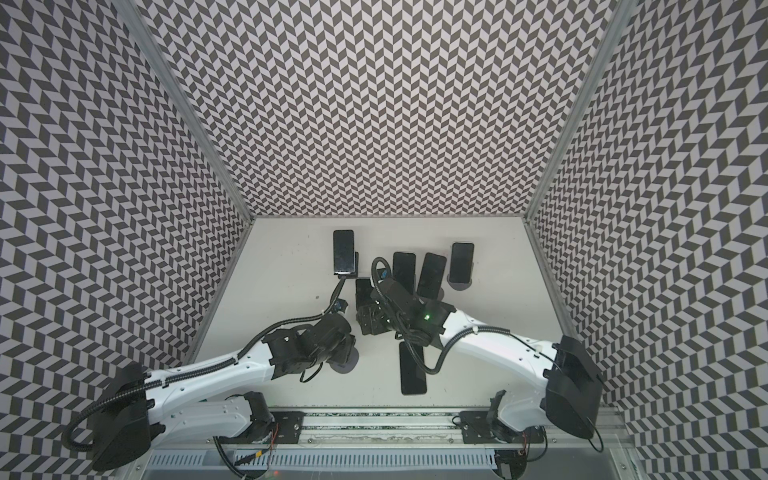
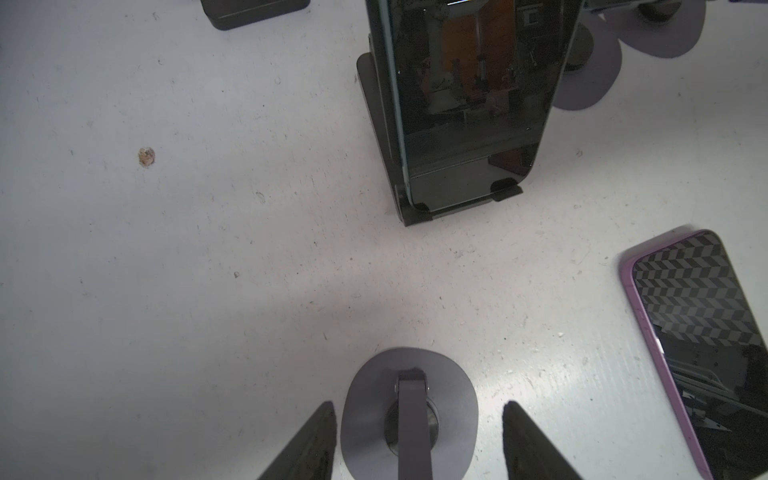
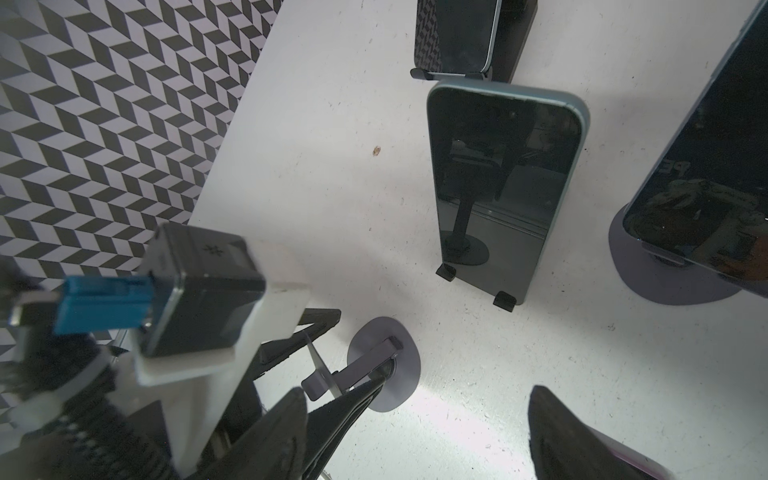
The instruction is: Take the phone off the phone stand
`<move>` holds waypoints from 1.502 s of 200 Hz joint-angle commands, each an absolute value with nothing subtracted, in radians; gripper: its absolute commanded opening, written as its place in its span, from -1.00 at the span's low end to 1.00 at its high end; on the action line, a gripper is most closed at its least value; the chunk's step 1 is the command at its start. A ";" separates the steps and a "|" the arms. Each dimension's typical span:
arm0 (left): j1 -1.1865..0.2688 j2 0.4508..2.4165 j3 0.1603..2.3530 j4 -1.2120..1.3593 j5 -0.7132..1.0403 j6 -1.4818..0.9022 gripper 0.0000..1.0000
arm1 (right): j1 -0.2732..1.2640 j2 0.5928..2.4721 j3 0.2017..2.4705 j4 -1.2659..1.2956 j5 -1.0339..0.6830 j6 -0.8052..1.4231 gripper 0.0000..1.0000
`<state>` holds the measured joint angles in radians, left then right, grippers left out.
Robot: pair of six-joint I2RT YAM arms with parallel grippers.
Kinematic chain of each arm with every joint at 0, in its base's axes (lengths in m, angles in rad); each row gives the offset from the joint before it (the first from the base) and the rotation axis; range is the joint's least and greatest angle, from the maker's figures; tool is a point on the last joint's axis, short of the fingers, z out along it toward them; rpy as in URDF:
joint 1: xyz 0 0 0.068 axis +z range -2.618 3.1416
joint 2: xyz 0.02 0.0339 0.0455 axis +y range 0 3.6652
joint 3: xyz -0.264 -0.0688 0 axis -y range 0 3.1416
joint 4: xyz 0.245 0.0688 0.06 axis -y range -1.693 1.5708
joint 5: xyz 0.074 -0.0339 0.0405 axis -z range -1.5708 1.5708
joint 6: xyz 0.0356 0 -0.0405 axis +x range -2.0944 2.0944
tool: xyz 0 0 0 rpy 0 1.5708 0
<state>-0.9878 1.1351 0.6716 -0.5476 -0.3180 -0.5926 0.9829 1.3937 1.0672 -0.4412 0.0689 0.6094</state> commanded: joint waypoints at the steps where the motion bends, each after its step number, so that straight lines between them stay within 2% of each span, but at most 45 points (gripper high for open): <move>1: -0.983 1.105 0.673 -0.532 -0.319 -0.596 0.25 | 0.977 1.397 1.098 -0.417 0.057 0.599 0.64; 84: -0.927 1.085 0.661 -0.526 -0.284 -0.546 0.20 | 0.977 1.397 1.096 -0.422 0.057 0.601 0.63; 148: -0.806 1.055 0.670 -0.489 -0.203 -0.475 0.17 | 0.977 1.395 1.099 -0.419 0.054 0.609 0.61; 202: -0.649 1.102 0.746 -0.481 -0.161 -0.357 0.17 | 0.977 1.401 1.144 -0.437 0.057 0.601 0.60; 300: -0.253 1.238 0.826 -0.356 -0.062 -0.205 0.15 | 0.977 1.481 1.325 -0.511 0.022 0.532 0.59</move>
<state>-0.3164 1.1954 0.7879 -0.4297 -0.0937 -0.2626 0.9791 1.4624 1.2675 -0.5003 0.0433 0.5629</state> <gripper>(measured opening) 0.577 0.793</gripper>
